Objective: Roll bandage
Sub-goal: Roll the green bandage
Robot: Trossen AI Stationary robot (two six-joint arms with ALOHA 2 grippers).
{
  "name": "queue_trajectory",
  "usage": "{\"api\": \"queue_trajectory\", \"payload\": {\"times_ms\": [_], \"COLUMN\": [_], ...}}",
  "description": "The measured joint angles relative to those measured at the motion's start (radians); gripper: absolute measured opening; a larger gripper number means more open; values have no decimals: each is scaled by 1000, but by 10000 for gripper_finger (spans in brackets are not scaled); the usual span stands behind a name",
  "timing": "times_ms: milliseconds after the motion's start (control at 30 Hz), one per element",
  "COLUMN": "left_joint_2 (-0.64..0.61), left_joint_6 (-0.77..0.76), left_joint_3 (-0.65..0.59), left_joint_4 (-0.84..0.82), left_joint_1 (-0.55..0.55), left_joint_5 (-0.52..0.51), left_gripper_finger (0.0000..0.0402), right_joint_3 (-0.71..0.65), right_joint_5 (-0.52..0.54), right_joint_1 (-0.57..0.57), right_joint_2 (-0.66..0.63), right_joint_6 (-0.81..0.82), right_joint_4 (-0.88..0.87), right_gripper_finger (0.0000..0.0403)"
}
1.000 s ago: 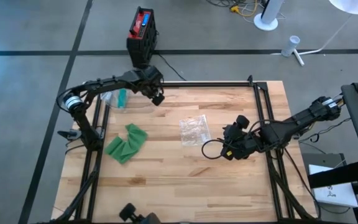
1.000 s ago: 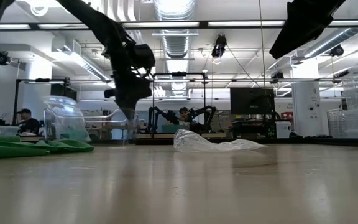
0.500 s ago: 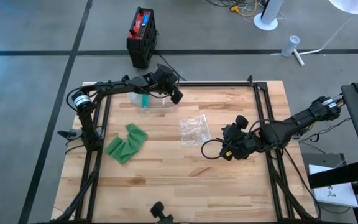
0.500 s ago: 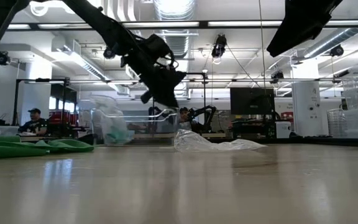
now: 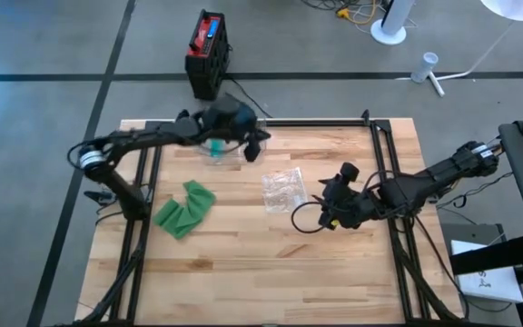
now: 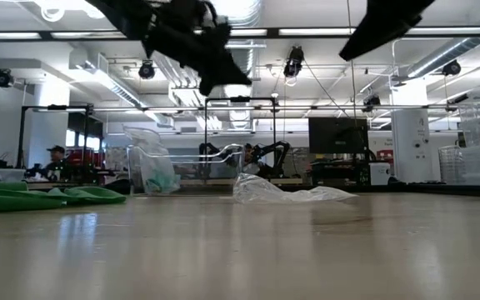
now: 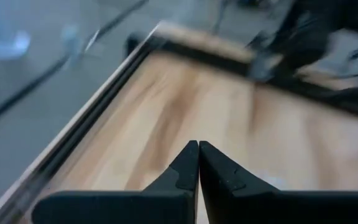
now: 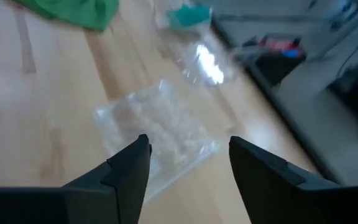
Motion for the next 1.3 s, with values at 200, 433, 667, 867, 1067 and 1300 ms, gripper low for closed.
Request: {"api": "queue_trajectory", "payload": {"times_ms": [200,433,667,867,1067,1300], "left_joint_2": [-191,-340,-392,-378,-365,-365], "left_joint_6": [2,-13,-52,-37,25,94], "left_joint_3": [-253,-523,-677,-717,-693,-633], "left_joint_4": [357,715,795,834,844,833], "left_joint_1": [-138,-238,-258,-260,-255,-253], "left_joint_5": [0,-13,-12,-12,-15,-124], "left_gripper_finger": [1,6,5,6,4,5], "right_joint_3": [-3,-86,-251,-438,-571,-652], "right_joint_5": [-15,-366,-509,-519,-537,-538], "right_joint_1": [-25,-173,-315,-295,-265,-258], "right_joint_2": [0,-100,-276,-456,-659,-856], "right_joint_6": [-389,-620,-519,-424,-398,-521], "right_joint_4": [186,405,571,708,786,766], "right_gripper_finger": [187,147,95,56,26,6]}}
